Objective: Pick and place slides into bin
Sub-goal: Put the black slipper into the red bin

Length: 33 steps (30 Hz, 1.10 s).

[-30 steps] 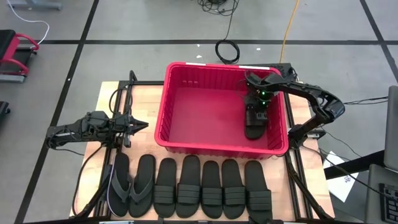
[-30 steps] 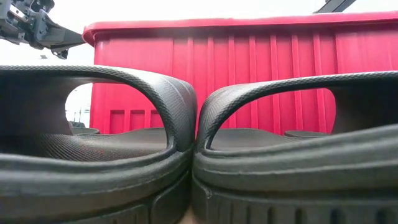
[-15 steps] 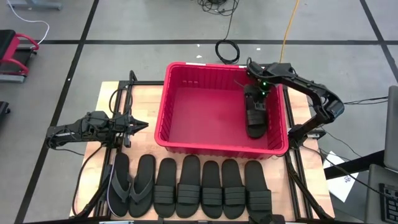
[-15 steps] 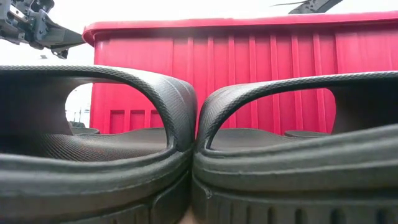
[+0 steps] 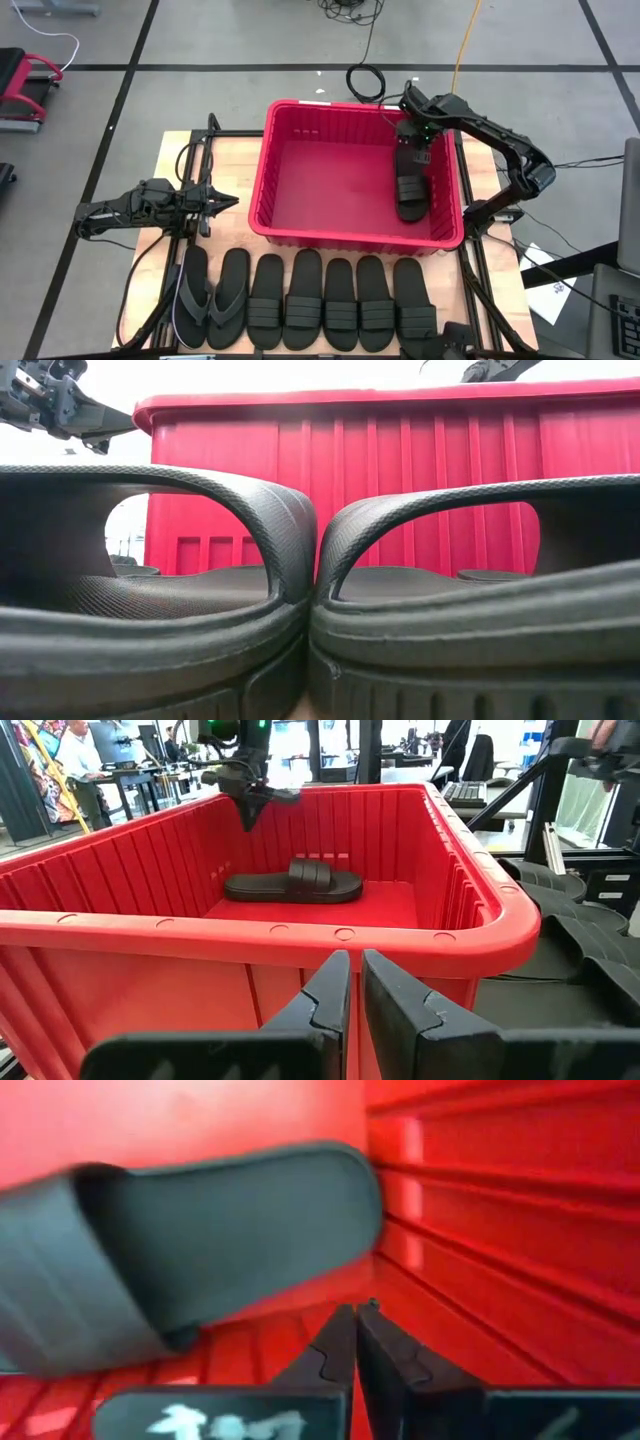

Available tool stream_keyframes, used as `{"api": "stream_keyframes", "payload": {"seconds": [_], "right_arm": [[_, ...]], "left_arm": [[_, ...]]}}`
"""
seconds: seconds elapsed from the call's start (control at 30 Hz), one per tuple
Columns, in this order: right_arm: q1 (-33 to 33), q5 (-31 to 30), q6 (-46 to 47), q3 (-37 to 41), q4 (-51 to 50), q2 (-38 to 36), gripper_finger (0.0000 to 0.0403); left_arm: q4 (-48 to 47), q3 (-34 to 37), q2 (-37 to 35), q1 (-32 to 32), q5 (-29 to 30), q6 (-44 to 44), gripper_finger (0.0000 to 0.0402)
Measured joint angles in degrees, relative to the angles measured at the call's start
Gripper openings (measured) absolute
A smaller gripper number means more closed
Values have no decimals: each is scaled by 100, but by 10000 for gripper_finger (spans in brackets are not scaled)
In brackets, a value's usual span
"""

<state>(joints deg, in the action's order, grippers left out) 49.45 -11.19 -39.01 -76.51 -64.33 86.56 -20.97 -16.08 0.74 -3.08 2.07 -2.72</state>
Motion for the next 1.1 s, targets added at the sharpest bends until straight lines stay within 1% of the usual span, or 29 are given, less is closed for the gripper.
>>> {"api": "stream_keyframes", "payload": {"seconds": [0.07,0.17,0.43,0.67,0.93,1.1], "right_arm": [[106,-238,29,-2,86,44,2],[311,-384,1,0,342,54,1],[718,-356,-219,0,915,51,0],[775,-360,154,0,1265,145,0],[782,-354,529,-5,1200,440,0],[470,-308,393,-4,1149,221,0]], "left_arm": [[0,0,0,-1,0,0,37],[0,0,1,-1,0,9,37],[-2,0,-1,-1,0,22,37],[-42,0,-1,-1,0,2,37],[-43,0,1,0,0,4,37],[-31,0,1,-1,0,116,37]]}}
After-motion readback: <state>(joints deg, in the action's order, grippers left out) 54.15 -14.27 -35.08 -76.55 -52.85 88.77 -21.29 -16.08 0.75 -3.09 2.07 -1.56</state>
